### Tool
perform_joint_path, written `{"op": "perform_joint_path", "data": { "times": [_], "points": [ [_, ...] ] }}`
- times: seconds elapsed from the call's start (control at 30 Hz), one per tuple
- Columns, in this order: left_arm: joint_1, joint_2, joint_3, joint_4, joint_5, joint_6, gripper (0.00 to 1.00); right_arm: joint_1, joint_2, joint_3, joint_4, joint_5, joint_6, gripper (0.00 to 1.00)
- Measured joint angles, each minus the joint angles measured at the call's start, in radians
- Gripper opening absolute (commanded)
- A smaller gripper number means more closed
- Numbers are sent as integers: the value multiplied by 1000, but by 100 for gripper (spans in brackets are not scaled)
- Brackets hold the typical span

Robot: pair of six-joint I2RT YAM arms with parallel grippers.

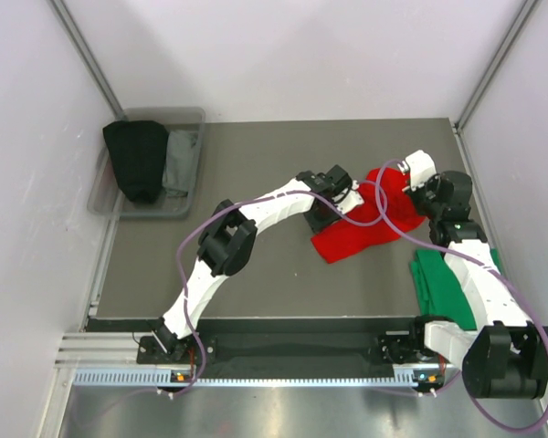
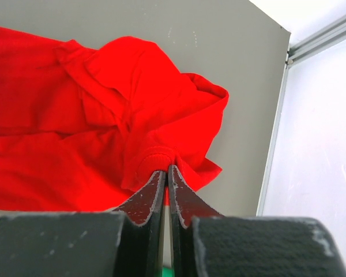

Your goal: Fold and stack the t-shirts

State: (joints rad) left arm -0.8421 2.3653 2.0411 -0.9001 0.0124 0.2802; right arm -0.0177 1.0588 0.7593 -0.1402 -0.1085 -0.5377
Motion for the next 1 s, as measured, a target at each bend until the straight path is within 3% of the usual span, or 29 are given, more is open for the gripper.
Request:
{"op": "perform_joint_path", "data": {
  "times": [0.2,0.43,0.63,0.77,1.0],
  "points": [
    [-16,0,0,-1,-3,3,34,0,0,0,0,-2,0,1],
    [-19,0,0,-2,-18,8,0,-5,0,0,0,-7,0,1],
    [-19,-2,-4,1,-55,18,0,-5,0,0,-1,-14,0,1],
    [-15,-61,-87,13,-98,37,0,-5,0,0,-2,-18,0,1],
    [35,-351,-268,35,-174,74,0,-5,0,31,-48,-44,17,1]
  ]
}}
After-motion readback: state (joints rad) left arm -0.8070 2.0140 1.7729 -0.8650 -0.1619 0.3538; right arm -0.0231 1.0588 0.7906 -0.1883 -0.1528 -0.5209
